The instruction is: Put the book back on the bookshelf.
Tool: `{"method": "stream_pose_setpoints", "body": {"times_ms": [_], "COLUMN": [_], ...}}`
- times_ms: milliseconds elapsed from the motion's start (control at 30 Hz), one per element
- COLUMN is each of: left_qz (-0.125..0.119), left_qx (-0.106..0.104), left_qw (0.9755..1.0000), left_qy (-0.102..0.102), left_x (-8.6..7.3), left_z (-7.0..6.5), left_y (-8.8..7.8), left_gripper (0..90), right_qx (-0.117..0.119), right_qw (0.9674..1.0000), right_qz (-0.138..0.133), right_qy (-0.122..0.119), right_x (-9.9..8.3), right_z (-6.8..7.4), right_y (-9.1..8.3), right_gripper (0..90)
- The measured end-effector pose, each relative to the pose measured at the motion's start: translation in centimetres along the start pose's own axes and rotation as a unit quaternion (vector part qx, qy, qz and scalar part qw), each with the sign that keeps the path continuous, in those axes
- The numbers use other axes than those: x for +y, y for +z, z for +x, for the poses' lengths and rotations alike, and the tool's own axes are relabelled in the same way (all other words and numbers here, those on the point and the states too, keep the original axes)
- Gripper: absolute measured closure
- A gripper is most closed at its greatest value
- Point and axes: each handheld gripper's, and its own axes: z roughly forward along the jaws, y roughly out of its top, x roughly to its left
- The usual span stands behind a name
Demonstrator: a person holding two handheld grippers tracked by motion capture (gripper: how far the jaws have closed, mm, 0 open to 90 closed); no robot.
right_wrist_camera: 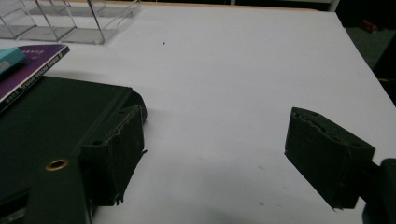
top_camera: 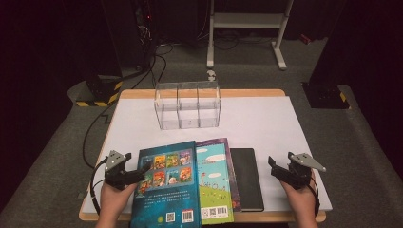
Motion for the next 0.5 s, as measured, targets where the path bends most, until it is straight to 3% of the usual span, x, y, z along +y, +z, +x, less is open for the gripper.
{"method": "stream_pose_setpoints", "body": {"times_ms": [233,500], "left_qz": [-0.003,0.020], "left_qx": [0.001,0.003], "left_qw": [1.0000,0.9997], "left_qy": [-0.007,-0.016], "left_x": [-0.19,-0.76], "left_z": [0.24,0.65], "left_y": [-0.47,-0.31], "left_gripper": [12.8,12.8], "right_qx": [0.009,0.012], "right_qw": [1.0000,0.9999], "right_qz": [0.003,0.005], "right_qy": [0.001,-0.001], "right_x": [0.03,0.15], "right_z": [0.35,0.59], "right_y": [0.37,0.65], "right_gripper": [16.8,14.9]}}
